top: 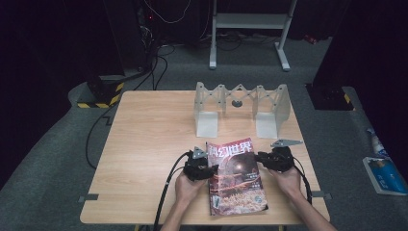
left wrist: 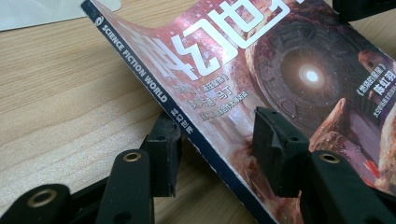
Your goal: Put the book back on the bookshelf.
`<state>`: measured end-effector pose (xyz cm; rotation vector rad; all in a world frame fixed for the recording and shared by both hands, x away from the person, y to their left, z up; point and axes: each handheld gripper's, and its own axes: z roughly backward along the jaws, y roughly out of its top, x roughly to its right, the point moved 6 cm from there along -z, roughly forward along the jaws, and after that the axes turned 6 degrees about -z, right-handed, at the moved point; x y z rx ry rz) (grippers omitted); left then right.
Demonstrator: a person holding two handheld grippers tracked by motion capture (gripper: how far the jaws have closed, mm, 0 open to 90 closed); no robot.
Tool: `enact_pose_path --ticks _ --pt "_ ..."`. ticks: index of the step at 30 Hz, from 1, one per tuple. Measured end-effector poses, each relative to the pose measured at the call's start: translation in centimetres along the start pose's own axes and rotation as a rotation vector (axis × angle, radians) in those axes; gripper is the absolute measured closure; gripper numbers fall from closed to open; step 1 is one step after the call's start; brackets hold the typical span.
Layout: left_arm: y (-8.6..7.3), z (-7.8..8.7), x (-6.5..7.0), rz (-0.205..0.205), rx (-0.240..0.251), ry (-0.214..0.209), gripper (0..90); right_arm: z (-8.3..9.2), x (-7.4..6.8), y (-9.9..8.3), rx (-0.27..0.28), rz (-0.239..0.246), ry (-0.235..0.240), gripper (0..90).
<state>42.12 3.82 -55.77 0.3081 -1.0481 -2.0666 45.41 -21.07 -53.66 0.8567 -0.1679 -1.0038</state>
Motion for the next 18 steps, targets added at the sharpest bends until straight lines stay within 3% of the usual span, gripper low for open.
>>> enact_pose_path --ticks 3,10,12,15,18 --pt "0.0 0.0 0.0 -0.003 0.000 0.002 52.5 -0.3 -0.2 0.5 0.007 0.014 -0.027 76.7" --pt "0.0 0.0 0.0 -0.001 0.000 0.000 52.5 -0.4 0.2 1.2 0.032 -0.012 -0.072 80.0" --pt "0.0 0.0 0.0 0.002 -0.001 -0.002 52.5 -0.5 0.6 1.1 0.033 -0.039 -0.087 80.0" --pt "0.1 0.0 0.0 0.007 0.000 -0.004 52.5 -1.0 1.2 0.8 0.009 -0.060 -0.105 79.6" --pt "0.2 0.0 -0.1 0.009 -0.005 -0.008 52.4 -1.8 1.3 0.5 -0.019 -0.045 -0.115 79.0"
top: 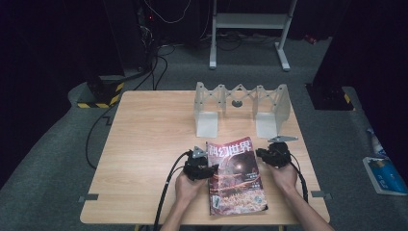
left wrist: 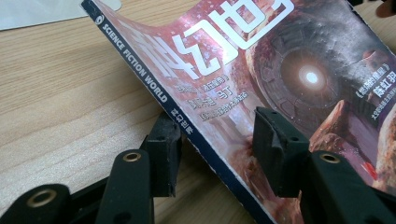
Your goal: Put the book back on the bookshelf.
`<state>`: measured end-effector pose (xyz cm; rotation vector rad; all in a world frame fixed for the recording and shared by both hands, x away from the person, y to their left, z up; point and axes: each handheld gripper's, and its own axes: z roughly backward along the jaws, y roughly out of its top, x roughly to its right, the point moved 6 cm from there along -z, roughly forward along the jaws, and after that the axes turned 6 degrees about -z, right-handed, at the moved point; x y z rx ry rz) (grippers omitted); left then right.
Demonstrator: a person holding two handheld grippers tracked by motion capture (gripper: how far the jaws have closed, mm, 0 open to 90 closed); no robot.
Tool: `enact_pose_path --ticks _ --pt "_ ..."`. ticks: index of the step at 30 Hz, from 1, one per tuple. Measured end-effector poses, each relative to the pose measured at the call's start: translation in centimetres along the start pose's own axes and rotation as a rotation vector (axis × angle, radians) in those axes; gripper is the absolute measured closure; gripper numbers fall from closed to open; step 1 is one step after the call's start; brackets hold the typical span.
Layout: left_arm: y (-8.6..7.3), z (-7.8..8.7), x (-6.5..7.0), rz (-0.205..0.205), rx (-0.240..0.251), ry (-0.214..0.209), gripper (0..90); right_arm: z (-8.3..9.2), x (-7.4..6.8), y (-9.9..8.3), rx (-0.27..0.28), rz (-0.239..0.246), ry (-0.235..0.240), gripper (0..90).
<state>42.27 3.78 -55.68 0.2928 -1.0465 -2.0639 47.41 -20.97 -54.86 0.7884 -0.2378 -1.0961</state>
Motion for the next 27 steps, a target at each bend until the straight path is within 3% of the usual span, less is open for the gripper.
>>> enact_pose_path --ticks 4,9,16,22,27 --pt "0.1 0.0 0.0 -0.010 -0.005 0.008 52.3 -1.0 -0.5 -0.3 -0.042 0.027 -0.011 80.5" --pt "0.1 -0.3 -0.4 -0.004 0.000 0.010 49.9 -1.0 -0.6 -0.4 -0.052 0.061 0.006 81.6" --pt "0.2 -0.7 -0.9 0.002 0.011 0.023 44.9 -1.0 -0.9 -0.4 -0.049 0.093 0.010 82.6" --pt "0.8 -1.0 -1.3 -0.014 -0.025 0.024 41.2 -1.1 -1.2 -0.4 -0.048 0.118 0.018 82.9" --pt "0.9 -1.2 -1.6 -0.002 -0.008 0.026 40.7 -1.2 -1.3 -0.4 -0.050 0.135 0.030 83.0"
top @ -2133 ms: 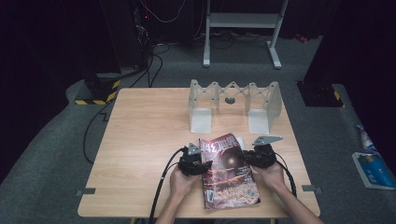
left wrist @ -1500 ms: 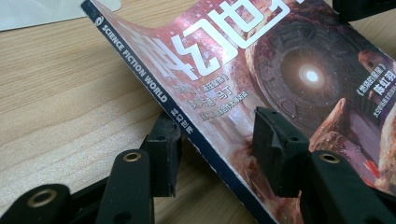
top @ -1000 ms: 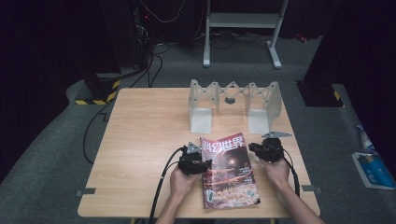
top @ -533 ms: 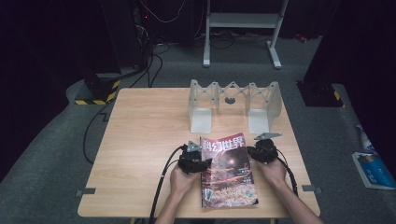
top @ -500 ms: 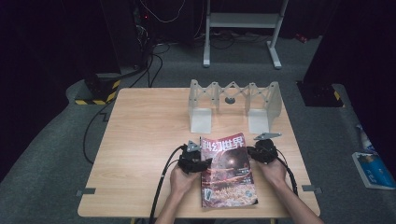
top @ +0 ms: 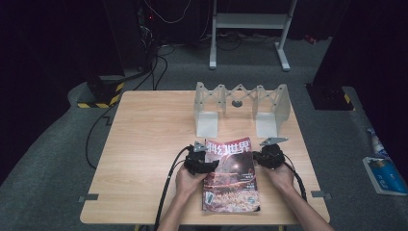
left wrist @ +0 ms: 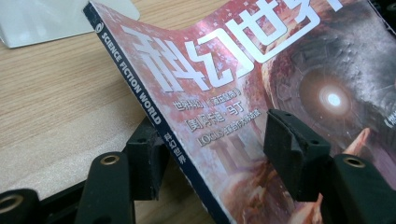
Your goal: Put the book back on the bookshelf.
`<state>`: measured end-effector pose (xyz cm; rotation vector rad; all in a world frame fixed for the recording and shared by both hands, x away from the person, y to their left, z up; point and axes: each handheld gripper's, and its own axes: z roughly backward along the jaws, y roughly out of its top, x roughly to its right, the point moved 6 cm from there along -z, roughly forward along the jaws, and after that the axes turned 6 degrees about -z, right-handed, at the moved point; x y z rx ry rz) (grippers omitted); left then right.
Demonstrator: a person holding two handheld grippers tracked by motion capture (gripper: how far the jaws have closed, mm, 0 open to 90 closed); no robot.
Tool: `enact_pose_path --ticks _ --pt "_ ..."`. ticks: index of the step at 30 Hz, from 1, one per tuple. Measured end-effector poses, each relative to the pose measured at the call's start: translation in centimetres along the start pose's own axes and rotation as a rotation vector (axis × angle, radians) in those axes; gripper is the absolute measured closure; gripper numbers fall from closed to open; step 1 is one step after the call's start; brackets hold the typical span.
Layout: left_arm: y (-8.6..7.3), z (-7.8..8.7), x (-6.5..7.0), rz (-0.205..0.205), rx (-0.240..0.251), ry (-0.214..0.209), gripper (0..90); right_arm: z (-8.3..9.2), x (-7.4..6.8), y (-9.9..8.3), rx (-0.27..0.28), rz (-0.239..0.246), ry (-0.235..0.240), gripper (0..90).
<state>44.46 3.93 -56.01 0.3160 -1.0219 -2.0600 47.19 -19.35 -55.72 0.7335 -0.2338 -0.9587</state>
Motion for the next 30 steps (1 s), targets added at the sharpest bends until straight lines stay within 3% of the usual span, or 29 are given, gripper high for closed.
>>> enact_pose_path --ticks 7,12,14,16,17,21,25,27,29,30 --pt "0.0 -0.1 -0.4 0.004 0.005 0.026 35.0 -0.3 -0.7 0.2 -0.009 0.037 0.020 83.5" --pt "0.1 0.0 -0.5 0.017 0.005 0.031 34.8 -0.4 -0.9 0.3 -0.010 0.037 0.041 84.4" --pt "0.1 -0.1 -0.4 0.028 0.008 0.014 34.8 -0.5 -1.0 0.3 -0.008 0.042 0.042 84.7" --pt "0.2 -0.1 0.0 0.043 0.011 -0.040 39.4 -0.5 -1.2 0.3 -0.012 0.030 0.054 84.6" --pt "0.2 -0.2 0.4 0.036 0.009 -0.046 40.3 -0.6 -1.3 0.3 -0.010 0.031 0.069 84.4" --pt "0.3 -0.3 0.7 0.021 -0.016 -0.050 41.6 -0.9 -2.0 0.5 -0.009 0.056 0.072 85.9" --pt "0.8 -0.2 0.9 0.004 -0.039 -0.060 41.5 -0.9 -2.1 0.4 -0.013 0.047 0.088 86.1" --pt "1.3 -0.1 0.7 -0.002 -0.016 -0.051 41.3 -0.9 -2.2 0.4 -0.012 0.057 0.090 86.4" --pt "1.4 -0.1 0.2 0.028 -0.006 -0.053 40.8 -1.0 -2.4 0.4 -0.013 0.062 0.100 86.4" --pt "1.3 -0.3 0.0 0.032 -0.030 -0.053 40.8 -1.0 -2.5 0.4 -0.011 0.064 0.104 86.4"
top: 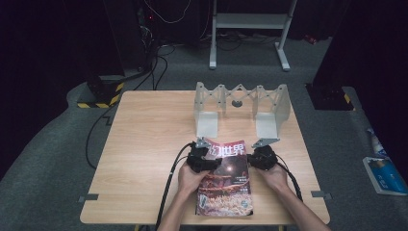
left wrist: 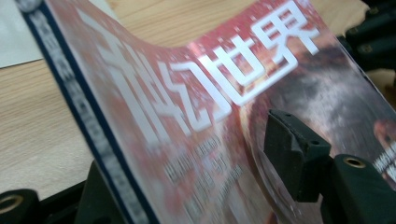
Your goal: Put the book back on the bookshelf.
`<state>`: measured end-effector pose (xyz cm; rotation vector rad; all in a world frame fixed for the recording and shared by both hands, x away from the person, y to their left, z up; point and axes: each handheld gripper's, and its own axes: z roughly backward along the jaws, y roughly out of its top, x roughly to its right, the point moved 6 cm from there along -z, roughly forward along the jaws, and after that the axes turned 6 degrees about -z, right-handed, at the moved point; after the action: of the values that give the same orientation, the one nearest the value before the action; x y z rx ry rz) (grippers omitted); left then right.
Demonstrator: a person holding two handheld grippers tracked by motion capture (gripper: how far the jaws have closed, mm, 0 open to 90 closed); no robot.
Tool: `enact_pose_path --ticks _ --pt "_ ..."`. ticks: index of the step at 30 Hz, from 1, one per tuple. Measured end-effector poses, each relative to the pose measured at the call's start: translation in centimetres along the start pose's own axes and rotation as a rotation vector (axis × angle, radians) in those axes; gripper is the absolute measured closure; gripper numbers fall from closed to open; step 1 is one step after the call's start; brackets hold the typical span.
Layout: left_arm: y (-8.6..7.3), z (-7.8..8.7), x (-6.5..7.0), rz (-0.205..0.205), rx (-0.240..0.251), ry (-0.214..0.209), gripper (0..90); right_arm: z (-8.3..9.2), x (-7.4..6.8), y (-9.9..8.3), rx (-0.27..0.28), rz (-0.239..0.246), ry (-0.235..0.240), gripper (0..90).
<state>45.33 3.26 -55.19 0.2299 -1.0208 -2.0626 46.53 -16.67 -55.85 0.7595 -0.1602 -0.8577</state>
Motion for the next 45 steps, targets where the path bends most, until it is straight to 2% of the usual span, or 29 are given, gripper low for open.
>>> enact_pose_path --ticks 2,6,10,14,17,23,26,30,33,37,39,42,45 --pt "0.0 -0.2 0.0 -0.017 -0.034 0.006 41.7 0.0 -0.1 0.0 -0.003 0.001 0.000 86.5" --pt "0.4 -0.1 0.3 -0.025 -0.039 0.002 45.7 0.0 -0.2 0.0 -0.002 -0.004 0.002 86.5" --pt "0.4 -0.1 0.1 0.008 -0.051 -0.021 50.1 0.0 -0.2 0.0 -0.002 -0.004 0.001 86.4" --pt "0.4 0.2 -0.2 0.040 -0.058 -0.035 60.5 -0.1 -0.1 0.0 0.005 -0.003 0.006 85.2" --pt "0.4 0.6 -0.4 0.039 -0.055 -0.034 66.4 -0.1 -0.2 -0.1 0.011 -0.014 0.017 81.8" --pt "0.6 1.2 -0.2 0.024 -0.044 -0.022 71.3 0.0 -0.3 -0.1 0.025 -0.023 0.015 71.9" --pt "0.7 1.4 -0.1 0.014 -0.041 -0.013 72.6 0.2 -0.4 -0.4 0.038 -0.006 -0.007 62.1" --pt "0.8 1.7 0.0 0.039 -0.035 -0.013 73.8 0.8 -0.4 -0.9 0.072 0.026 -0.035 56.6" --pt "0.9 2.0 0.1 0.038 -0.017 0.002 74.7 1.5 0.1 -1.4 0.096 0.019 -0.052 53.6" --pt "1.2 2.3 0.6 0.037 0.007 0.000 76.5 2.7 1.3 -2.1 0.138 -0.010 -0.097 50.2" --pt "1.3 2.5 0.7 0.035 0.014 -0.001 77.3 3.2 2.0 -2.7 0.146 -0.022 -0.122 49.2" --pt "1.4 2.7 0.8 0.042 0.017 -0.004 78.2 3.5 2.8 -3.7 0.131 -0.033 -0.155 47.9" --pt "1.5 2.9 0.7 0.042 0.023 -0.011 78.7 4.0 3.4 -4.7 0.150 -0.031 -0.180 45.9"
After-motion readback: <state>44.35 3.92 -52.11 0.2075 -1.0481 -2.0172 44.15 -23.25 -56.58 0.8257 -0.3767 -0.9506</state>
